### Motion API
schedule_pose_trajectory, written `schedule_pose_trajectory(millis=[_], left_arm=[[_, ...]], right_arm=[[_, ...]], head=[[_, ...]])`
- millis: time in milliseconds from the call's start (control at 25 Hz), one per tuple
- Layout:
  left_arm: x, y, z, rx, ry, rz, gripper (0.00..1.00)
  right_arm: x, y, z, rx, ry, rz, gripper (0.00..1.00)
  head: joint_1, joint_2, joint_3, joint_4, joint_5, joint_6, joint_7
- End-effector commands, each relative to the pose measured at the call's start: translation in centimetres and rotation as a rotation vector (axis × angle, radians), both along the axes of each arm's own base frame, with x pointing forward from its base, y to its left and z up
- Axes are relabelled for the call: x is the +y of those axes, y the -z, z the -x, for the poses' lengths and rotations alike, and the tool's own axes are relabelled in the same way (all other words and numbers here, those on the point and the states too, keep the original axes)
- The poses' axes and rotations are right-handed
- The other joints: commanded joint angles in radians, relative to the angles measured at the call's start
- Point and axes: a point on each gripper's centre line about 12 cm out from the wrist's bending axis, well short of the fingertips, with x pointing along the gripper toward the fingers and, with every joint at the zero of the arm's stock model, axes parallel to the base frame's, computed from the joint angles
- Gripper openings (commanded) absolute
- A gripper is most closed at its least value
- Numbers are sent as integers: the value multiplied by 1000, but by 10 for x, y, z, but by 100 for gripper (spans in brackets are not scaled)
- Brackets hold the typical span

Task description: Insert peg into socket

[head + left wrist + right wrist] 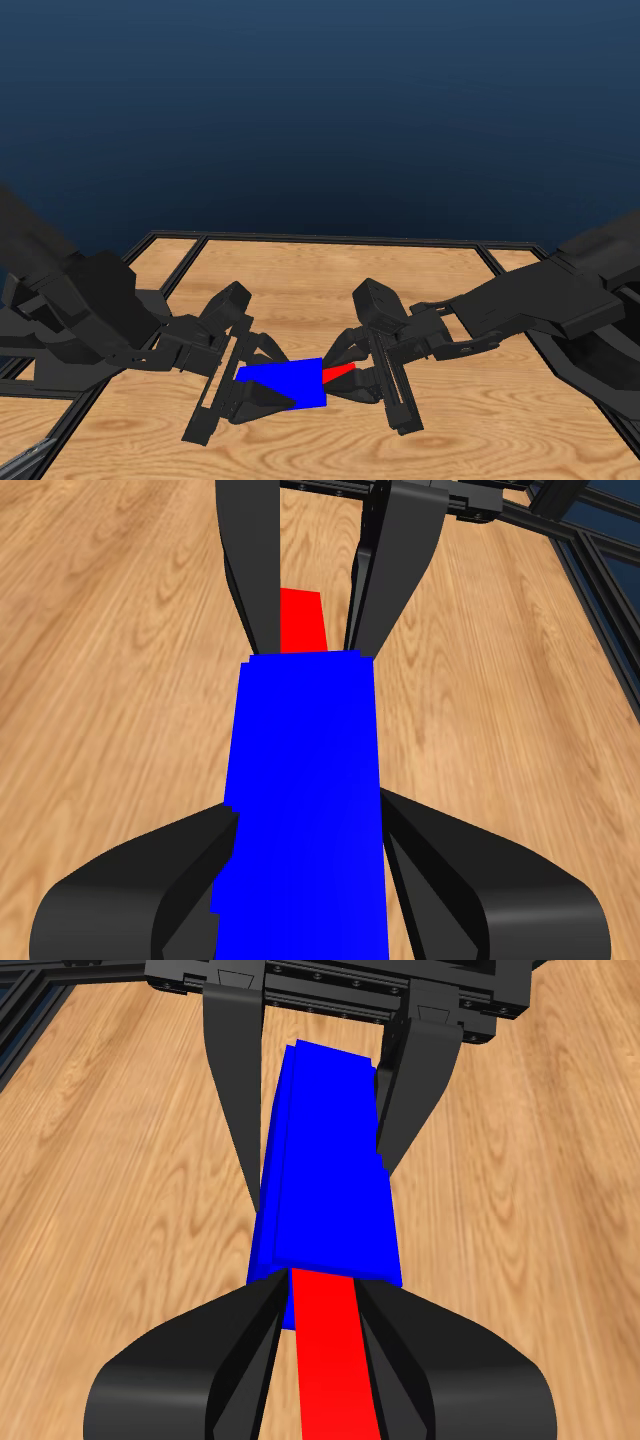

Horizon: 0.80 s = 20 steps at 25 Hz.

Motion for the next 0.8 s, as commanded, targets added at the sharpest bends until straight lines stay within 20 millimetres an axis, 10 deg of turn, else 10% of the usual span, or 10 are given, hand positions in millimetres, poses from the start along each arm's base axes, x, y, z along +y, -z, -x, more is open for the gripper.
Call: schedule_pose_trajectory(millis=[40,600,640,800], left_arm=[[6,-12,-15,-60,-30,11,0],[10,-8,-16,-54,-24,14,0],[10,-10,-17,-44,-26,30,0],[14,-6,-19,-21,-34,39,0]], right_arm=[[-6,-12,2,0,32,-39,100],[-31,20,82,150,175,-170,100],[-29,20,82,136,169,-172,0],[-19,9,64,115,109,-130,0]], head=[[0,4,-21,1,-15,0,3],[-18,21,-35,-3,-24,3,17],[-20,24,-36,-3,-23,3,20],[-27,34,-41,-4,-23,6,23]])
